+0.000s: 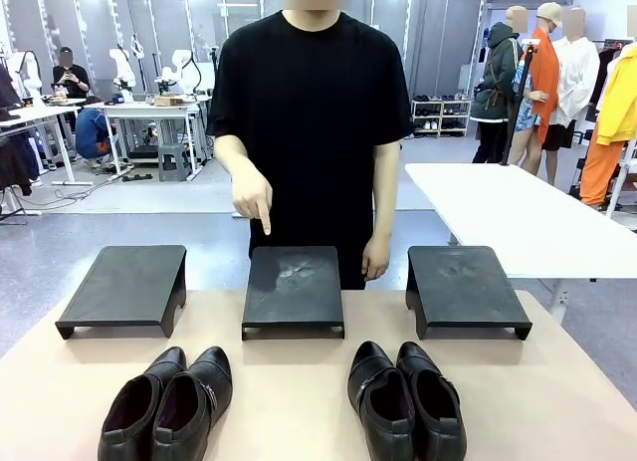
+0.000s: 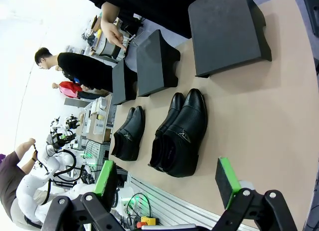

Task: Place the shoes on the stand as instructed by the person.
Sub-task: Pick up one pair of Shoes and place it on the Shoes Stand indicated by the person.

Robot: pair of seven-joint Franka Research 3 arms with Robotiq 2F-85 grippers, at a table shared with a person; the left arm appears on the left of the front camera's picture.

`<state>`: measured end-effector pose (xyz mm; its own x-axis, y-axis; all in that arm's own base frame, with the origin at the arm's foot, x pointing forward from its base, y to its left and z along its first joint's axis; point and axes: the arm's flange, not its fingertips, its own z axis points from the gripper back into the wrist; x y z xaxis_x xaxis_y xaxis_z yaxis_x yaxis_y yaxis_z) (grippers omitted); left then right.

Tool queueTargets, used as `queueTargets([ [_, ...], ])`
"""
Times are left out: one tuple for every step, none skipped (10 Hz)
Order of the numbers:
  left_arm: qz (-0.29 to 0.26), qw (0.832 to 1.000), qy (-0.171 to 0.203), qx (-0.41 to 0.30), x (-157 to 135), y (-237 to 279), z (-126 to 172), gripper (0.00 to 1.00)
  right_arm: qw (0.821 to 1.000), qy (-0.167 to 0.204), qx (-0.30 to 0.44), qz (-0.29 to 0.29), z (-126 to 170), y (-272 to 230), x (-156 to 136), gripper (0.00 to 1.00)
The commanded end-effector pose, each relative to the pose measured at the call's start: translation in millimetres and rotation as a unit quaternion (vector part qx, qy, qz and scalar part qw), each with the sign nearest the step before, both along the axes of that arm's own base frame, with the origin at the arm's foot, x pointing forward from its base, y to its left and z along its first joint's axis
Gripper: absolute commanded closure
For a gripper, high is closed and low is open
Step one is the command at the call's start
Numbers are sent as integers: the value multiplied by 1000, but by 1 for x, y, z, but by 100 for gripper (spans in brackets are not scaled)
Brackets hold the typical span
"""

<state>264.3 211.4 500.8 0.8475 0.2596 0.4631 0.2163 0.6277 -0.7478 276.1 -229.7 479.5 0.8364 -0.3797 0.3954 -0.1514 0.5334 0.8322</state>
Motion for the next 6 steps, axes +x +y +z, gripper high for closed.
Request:
queueTargets([
  [-38, 996, 45, 68, 4, -54, 18, 0, 1000, -8, 2, 1, 1, -1, 0, 0],
  [-56, 992, 57, 96, 11, -87, 25, 0, 1000, -8, 2, 1, 1, -1, 0, 0],
  [-67, 988, 67, 125, 14, -117, 28, 0, 1000, -8, 2, 1, 1, -1, 0, 0],
  [-59, 986, 71, 139, 19, -157, 29, 0, 1000, -8, 2, 1, 1, -1, 0, 0],
  [-64, 983, 79, 153, 20, -193, 29, 0, 1000, -8, 2, 1, 1, -1, 0, 0],
  [-61, 977, 95, 180, 21, -233, 27, 0, 1000, -8, 2, 1, 1, -1, 0, 0],
])
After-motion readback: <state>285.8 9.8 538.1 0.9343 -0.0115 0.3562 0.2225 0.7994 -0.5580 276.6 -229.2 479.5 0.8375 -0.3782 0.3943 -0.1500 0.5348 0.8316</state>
